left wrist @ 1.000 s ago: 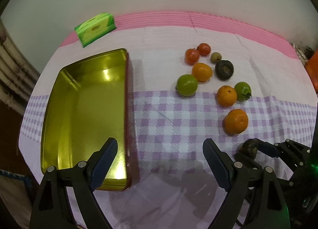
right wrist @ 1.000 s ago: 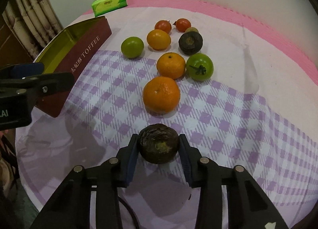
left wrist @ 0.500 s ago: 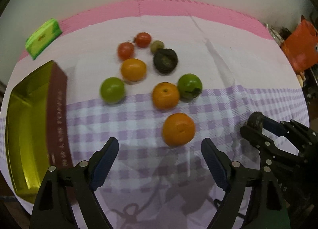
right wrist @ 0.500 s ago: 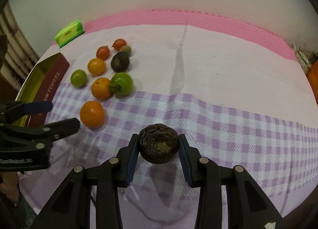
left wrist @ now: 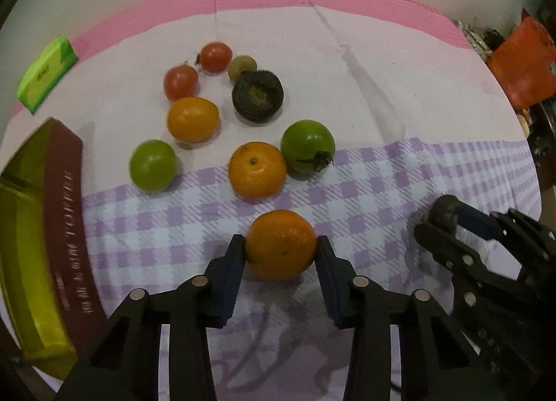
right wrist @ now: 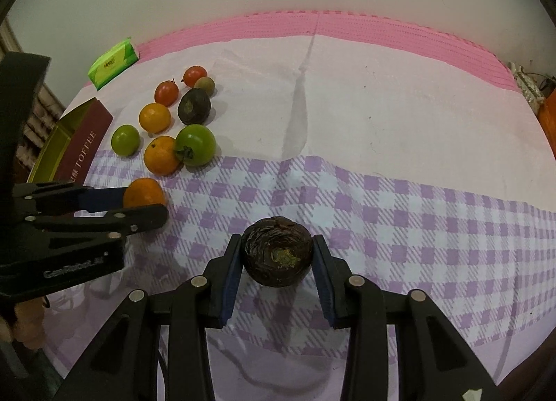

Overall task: Organize fruits
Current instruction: 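Carry the mandarin orange into the gold tin with the left gripper and release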

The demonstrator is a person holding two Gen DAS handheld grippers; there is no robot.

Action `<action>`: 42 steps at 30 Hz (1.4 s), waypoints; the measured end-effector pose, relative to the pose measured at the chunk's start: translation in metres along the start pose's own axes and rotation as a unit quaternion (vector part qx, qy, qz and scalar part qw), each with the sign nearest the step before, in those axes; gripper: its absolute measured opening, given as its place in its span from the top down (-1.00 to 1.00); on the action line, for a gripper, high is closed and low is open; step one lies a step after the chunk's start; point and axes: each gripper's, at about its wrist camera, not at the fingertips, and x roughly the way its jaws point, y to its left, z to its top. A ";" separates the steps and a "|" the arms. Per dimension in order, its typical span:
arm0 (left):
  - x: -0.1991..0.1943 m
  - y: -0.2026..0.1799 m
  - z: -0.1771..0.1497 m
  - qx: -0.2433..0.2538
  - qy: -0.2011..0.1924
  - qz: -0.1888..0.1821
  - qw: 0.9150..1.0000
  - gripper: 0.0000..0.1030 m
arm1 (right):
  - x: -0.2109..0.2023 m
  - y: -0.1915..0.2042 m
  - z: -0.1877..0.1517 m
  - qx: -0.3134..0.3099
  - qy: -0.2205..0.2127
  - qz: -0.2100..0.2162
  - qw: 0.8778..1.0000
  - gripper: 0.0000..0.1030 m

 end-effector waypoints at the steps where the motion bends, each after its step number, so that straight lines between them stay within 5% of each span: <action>1: -0.011 0.004 -0.001 0.000 -0.009 -0.006 1.000 0.19 | 0.001 0.001 0.000 0.000 0.000 -0.001 1.000 0.29; 4: -0.045 0.022 -0.002 -0.007 -0.040 -0.005 0.999 0.19 | 0.002 0.000 -0.002 0.000 0.002 -0.002 1.000 0.29; 9: -0.085 0.084 -0.004 -0.045 -0.087 0.064 0.993 0.19 | 0.003 0.003 -0.001 -0.005 0.001 -0.006 1.000 0.30; 17: -0.089 0.204 -0.037 -0.161 -0.053 0.125 0.978 0.19 | 0.003 0.007 0.000 -0.012 -0.004 -0.017 1.000 0.30; 33: -0.044 0.247 -0.078 -0.195 0.012 0.136 0.971 0.19 | -0.006 0.034 0.015 -0.042 -0.011 -0.022 0.999 0.30; 42: -0.039 0.253 -0.082 -0.205 0.019 0.133 0.970 0.17 | -0.012 0.086 0.039 -0.095 -0.017 0.008 0.995 0.30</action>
